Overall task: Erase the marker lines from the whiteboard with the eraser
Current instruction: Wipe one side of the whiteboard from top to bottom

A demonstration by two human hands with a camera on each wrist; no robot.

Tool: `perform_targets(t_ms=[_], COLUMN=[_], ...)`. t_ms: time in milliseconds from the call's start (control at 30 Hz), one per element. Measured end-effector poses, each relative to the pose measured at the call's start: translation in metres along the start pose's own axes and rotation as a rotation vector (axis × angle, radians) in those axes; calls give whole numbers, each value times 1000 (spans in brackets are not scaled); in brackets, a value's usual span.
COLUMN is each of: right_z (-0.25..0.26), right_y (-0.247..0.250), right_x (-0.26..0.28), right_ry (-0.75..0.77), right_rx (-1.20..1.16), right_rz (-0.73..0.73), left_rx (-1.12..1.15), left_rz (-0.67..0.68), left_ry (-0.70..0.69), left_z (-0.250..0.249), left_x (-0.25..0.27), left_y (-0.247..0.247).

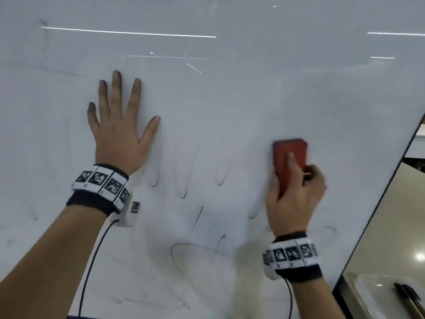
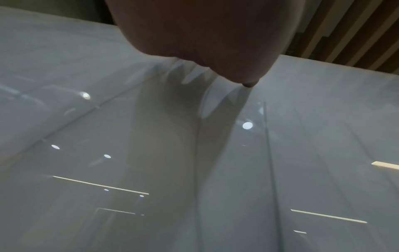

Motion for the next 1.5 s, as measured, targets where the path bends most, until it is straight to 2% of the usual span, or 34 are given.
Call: perform_targets(t_ms=[100, 167, 200, 233, 367, 433, 500, 567, 667, 733, 767, 800, 867, 1033, 1100, 1133, 1167, 1200, 1267, 1333, 1367, 1433, 1467, 1500], right_z=[-34, -15, 5, 32, 134, 145, 118, 60, -35, -65, -69, -64, -32, 92, 97, 84, 63, 37, -10, -30, -28, -4, 18, 44], right_y=[18, 5, -6, -18, -62, -65, -54, -32, 19, 38, 37, 32, 10, -50, -50, -46, -39, -30, -8, 5, 6, -4, -13, -24], right_x=[21, 15, 10, 6, 16, 19, 22, 43, 80, 91, 92, 88, 76, 72, 70, 67, 66, 67, 69, 70, 69, 66, 67, 70], right_ry=[-301, -411, -404, -333, 184, 314, 329, 152, -316, -604, -677, -689, -555, 65, 252, 292, 260, 152, -172, -424, -498, -529, -459, -323], right_rx=[-49, -85, -90, -84, -9, 21, 58, 58, 28, 6, -2, -17, -44, -38, 10, 33, 40, 35, -4, -31, -43, -83, -107, -124], right_rz=[-155, -244, -253, -219, 58, 136, 146, 119, -19, -145, -186, -217, -207, 99, 190, 201, 190, 151, -2, -142, -192, -232, -189, -95], left_rx=[3, -7, -1, 8, 35, 48, 48, 38, 35, 44, 48, 53, 61, 69, 67, 61, 55, 48, 42, 39, 35, 33, 31, 27], left_rz=[22, 28, 31, 36, 21, 19, 21, 21, 34, 33, 33, 34, 40, 40, 40, 36, 33, 35, 41, 44, 42, 39, 38, 40], left_ry=[-13, -21, -25, -26, -36, -45, -64, -80, -101, -96, -92, -91, -90, -77, -81, -86, -90, -93, -90, -80, -76, -77, -77, -77], left_z=[1, -1, -1, -1, 2, 5, 9, 12, 14, 13, 12, 11, 10, 12, 14, 15, 16, 17, 17, 14, 12, 11, 11, 11], left_x=[-2, -1, -1, -1, -1, -1, -1, -1, 2, 2, 3, 4, 4, 4, 4, 4, 4, 4, 5, 6, 6, 7, 7, 7], left_y=[0, 0, -1, -1, -1, -2, -3, -4, -8, -9, -8, -9, -10, -9, -8, -8, -8, -8, -8, -8, -8, -8, -8, -7])
Point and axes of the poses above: each hand's wrist, its own x-axis away from the middle knuckle, its own y-axis out of the back of the hand, z = x × y, the point moved 4 cm from there along -x, towards the middle knuckle, and after that the axes turned 7 degrees about y, right-handed, at the moved point
